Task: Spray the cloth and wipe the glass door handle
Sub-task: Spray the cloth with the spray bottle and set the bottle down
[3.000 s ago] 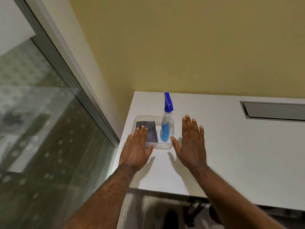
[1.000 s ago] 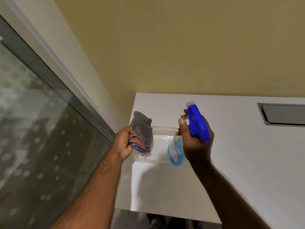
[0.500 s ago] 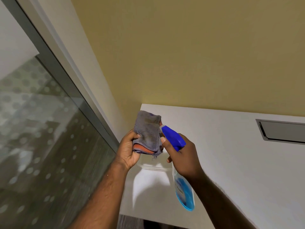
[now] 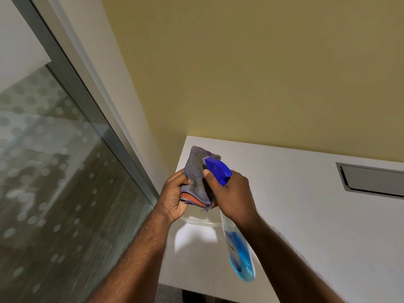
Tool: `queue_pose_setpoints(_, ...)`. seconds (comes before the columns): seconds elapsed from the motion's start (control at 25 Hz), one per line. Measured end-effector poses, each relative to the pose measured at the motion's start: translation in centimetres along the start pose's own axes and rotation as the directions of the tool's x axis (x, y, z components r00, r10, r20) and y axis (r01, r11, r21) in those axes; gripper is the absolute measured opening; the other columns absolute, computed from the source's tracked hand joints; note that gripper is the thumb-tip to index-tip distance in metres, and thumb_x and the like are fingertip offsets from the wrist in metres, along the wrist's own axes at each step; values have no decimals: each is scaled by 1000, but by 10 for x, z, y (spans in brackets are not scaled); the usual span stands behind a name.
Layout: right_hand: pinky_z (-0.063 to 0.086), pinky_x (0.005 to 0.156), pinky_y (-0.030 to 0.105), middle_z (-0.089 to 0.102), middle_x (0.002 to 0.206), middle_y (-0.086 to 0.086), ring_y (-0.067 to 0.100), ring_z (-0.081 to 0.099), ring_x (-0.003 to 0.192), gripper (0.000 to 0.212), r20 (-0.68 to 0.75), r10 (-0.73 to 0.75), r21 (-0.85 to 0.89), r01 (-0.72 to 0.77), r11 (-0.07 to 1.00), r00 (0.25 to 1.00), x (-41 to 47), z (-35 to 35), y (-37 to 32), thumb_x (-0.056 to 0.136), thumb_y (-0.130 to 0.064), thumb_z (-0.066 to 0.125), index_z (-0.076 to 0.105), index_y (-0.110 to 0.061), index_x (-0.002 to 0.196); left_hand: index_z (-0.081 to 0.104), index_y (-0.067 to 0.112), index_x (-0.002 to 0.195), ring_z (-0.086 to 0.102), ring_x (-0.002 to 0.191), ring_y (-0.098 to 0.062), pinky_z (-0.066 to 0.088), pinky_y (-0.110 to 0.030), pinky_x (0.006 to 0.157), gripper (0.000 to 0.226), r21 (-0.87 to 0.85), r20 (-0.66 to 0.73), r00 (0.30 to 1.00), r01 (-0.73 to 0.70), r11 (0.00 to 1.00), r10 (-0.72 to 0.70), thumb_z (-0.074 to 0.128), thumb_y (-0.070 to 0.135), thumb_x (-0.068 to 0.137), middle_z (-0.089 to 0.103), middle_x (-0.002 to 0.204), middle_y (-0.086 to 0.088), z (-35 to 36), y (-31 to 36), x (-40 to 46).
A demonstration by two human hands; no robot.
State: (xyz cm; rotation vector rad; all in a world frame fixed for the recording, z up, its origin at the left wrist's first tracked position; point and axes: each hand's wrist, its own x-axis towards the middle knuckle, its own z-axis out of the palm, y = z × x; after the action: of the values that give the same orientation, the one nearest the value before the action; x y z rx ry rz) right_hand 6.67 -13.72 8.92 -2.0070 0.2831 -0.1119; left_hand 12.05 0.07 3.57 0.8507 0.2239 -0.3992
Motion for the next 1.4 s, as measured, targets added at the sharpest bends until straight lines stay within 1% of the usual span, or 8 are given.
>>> queue_pose_setpoints(0.16,46,57,31,52,56,-2,15,53,56,30,7,42,26,-42,999,999,9,-3,-1,87,-47,62,54,-25,68,74,4,96,68,87,-28,56,-39,84,40,7,-21,1000,7,1000,-7,38,-10,84,71,95,-18,-1,0,3)
queue_pose_setpoints(0.32,53,60,37,54,57,-1,24,61,61,31,16,44,14,-45,999,999,13,-4,0,87,-47,62,52,-25,67,70,1,104,68,88,-28,57,-37,81,37,3,-18,1000,12,1000,-12,40,-10,84,70,98,-19,-1,1,7)
queue_pose_setpoints(0.48,55,59,45,59,62,12,31,64,62,33,-3,29,33,-29,999,1000,9,-6,5,87,-48,61,57,-19,73,69,0,103,68,88,-29,58,-36,78,37,19,-21,1000,6,1000,-6,41,-11,82,70,98,-20,0,3,11)
queue_pose_setpoints(0.64,53,58,42,58,65,15,32,60,64,30,-39,11,48,-9,999,999,9,-4,4,88,-46,61,55,-20,73,69,0,104,69,88,-28,58,-36,78,37,24,-6,1000,16,1000,-15,40,-11,83,71,99,-20,4,4,14)
queue_pose_setpoints(0.88,50,59,32,58,67,4,17,57,63,26,-58,6,55,-3,999,998,13,-5,4,88,-46,61,59,-20,88,74,3,95,70,86,-27,59,-35,76,39,22,13,1000,26,999,-26,39,-11,84,72,96,-19,8,2,17)
queue_pose_setpoints(1.08,46,54,28,52,60,-2,10,52,56,25,-132,-47,137,66,988,990,17,-18,-7,86,-40,67,58,-20,73,74,4,95,69,88,-28,58,-35,78,39,13,2,1000,18,1000,-18,40,-10,83,72,96,-18,5,1,17)
queue_pose_setpoints(1.24,52,63,40,60,72,10,34,64,69,29,-204,-85,203,127,971,975,30,-21,-6,86,-42,66,60,-15,79,69,2,101,65,93,-28,53,-40,89,34,-33,0,1000,-17,999,17,50,-3,74,68,100,-17,-6,7,18)
queue_pose_setpoints(1.4,51,71,35,65,83,13,32,62,78,28,-224,-47,201,93,975,973,45,-12,20,90,-37,65,62,-9,90,67,4,95,65,86,-25,54,-37,86,29,-9,-47,999,-28,1000,27,45,-5,79,67,91,-14,-24,13,16)
